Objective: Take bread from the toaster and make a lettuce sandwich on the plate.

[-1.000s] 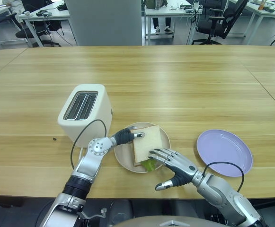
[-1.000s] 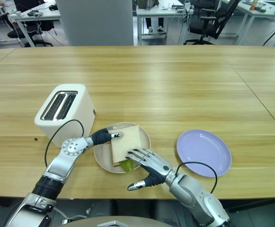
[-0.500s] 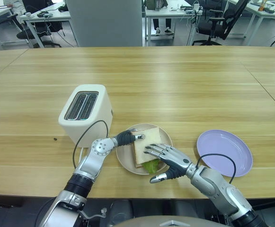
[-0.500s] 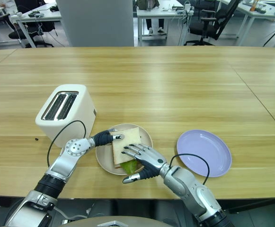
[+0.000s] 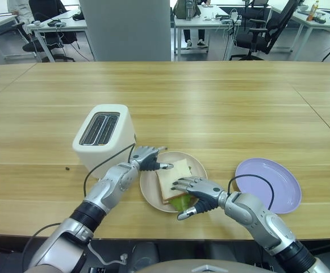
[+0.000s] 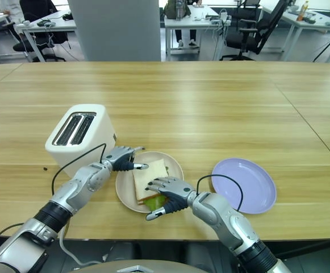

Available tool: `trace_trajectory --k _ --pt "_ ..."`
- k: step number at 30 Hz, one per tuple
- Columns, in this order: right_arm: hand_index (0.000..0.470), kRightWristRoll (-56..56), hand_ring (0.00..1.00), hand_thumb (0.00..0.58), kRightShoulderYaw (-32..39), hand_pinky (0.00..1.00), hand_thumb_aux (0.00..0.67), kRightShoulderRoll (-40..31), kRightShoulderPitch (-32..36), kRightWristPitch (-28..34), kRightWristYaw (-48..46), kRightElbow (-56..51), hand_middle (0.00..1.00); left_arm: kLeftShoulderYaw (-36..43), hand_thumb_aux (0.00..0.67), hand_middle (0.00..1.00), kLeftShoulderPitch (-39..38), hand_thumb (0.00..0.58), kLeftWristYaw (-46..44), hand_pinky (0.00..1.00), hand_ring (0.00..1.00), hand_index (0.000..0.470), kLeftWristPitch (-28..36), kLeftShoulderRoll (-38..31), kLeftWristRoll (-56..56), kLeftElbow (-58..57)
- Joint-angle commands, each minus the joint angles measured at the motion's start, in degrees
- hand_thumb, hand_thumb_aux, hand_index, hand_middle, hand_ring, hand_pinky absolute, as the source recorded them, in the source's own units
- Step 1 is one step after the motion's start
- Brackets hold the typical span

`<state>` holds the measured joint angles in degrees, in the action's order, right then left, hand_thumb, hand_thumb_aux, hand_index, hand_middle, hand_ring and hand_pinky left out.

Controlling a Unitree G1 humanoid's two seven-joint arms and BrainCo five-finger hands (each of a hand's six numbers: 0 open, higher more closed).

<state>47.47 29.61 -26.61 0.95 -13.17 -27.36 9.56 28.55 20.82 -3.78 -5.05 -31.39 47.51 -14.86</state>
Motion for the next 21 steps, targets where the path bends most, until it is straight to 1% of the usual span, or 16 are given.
trace_trajectory --k 1,4,7,11,15,21 --pt "0.000 0.5 0.00 0.000 4.0 0.00 0.000 -2.8 -3.0 2.2 -7.3 -5.4 0.00 1.1 0.000 0.00 1.3 0.000 7.8 0.00 0.00 0.000 0.9 -2.8 10.9 3.8" --pt "0.000 0.3 0.00 0.000 3.7 0.00 0.000 -3.7 -3.3 2.4 -7.4 -5.4 0.00 -0.1 0.000 0.00 0.7 0.000 12.0 0.00 0.00 0.000 2.0 -4.3 15.4 7.3" --pt "0.000 0.5 0.00 0.000 3.2 0.00 0.000 -4.4 -3.1 2.5 -6.8 -5.8 0.00 -2.9 0.000 0.00 -0.8 0.000 14.5 0.00 0.00 0.000 2.7 -4.9 15.6 11.6" --pt "0.000 2.1 0.00 0.000 1.8 0.00 0.000 -5.3 -2.1 2.8 -3.8 -7.4 0.00 -7.7 0.000 0.00 -3.2 0.000 15.0 0.00 0.00 0.000 0.7 -4.1 9.9 17.1" --pt "0.000 2.0 0.00 0.000 0.9 0.00 0.000 -5.2 -0.7 2.7 -0.5 -9.1 0.00 -11.0 0.000 0.00 -5.8 0.000 12.4 0.00 0.00 0.000 -0.8 -3.1 4.1 20.1" --pt "0.000 0.4 0.00 0.000 0.8 0.00 0.000 -4.2 -0.4 2.1 1.1 -8.0 0.00 -15.0 0.000 0.00 -9.7 0.000 9.9 0.00 0.00 0.000 -2.4 -2.0 -2.1 24.0"
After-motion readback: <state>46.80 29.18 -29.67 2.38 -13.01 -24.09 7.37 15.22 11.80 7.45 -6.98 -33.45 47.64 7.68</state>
